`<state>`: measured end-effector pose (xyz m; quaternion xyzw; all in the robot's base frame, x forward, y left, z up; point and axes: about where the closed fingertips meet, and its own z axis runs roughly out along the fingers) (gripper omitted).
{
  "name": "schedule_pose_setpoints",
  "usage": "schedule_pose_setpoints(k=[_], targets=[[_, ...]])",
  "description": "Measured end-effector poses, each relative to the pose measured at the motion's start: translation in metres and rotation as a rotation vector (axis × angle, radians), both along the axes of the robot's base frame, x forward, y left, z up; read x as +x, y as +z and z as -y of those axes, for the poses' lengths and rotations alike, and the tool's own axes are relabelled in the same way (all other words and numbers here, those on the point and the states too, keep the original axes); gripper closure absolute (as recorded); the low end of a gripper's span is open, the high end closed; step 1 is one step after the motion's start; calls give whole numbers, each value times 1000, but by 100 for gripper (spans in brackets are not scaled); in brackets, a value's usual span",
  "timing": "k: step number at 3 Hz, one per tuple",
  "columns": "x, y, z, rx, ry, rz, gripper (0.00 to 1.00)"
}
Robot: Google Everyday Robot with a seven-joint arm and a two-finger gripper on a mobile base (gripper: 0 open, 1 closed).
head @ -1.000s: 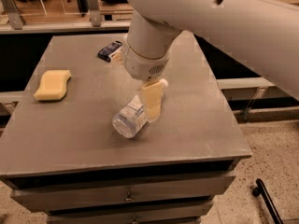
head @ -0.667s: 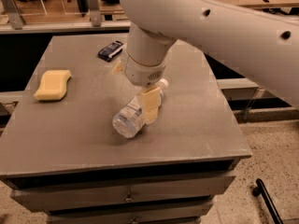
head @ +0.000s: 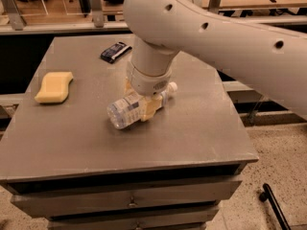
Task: Pick blue plastic bottle
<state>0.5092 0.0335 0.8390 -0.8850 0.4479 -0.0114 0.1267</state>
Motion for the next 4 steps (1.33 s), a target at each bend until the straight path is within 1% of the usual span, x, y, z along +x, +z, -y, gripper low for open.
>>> schedule_pose_setpoints(k=[1, 2, 3, 4], targets=[[-2, 7, 2, 25, 13, -5, 79], [-3, 37, 9, 111, 12, 0, 100], [-9, 89, 17, 262, -3, 10, 100], [-20, 138, 28, 411, -8, -7, 100]])
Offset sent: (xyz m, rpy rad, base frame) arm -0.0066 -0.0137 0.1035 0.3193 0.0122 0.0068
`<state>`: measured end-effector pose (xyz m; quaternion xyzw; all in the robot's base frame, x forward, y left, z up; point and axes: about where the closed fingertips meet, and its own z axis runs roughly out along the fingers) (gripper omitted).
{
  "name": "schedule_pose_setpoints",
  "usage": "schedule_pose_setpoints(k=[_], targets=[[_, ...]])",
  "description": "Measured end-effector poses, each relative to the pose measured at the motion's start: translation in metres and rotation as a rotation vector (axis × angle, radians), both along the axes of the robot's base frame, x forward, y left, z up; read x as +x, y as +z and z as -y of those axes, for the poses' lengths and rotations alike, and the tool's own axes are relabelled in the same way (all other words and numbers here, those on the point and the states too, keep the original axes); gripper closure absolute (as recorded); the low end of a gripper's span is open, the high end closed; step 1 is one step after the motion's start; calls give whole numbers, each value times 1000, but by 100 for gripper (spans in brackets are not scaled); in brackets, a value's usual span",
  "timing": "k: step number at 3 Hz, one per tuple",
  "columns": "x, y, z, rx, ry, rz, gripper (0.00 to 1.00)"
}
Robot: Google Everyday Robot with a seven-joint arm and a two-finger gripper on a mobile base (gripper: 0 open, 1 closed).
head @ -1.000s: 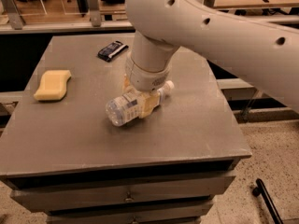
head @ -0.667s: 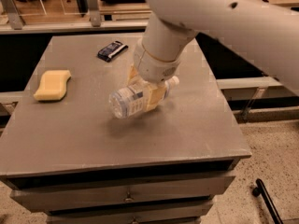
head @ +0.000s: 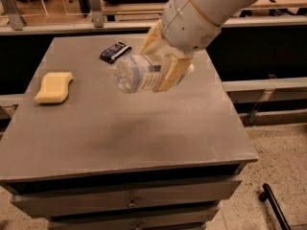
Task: Pick blue plastic bottle
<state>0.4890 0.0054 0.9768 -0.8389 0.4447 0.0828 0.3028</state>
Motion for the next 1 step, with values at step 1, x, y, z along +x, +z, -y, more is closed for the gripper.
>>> schedule_pose_setpoints(k=[1], targets=[[-4, 8, -7, 25, 9, -2, 100]])
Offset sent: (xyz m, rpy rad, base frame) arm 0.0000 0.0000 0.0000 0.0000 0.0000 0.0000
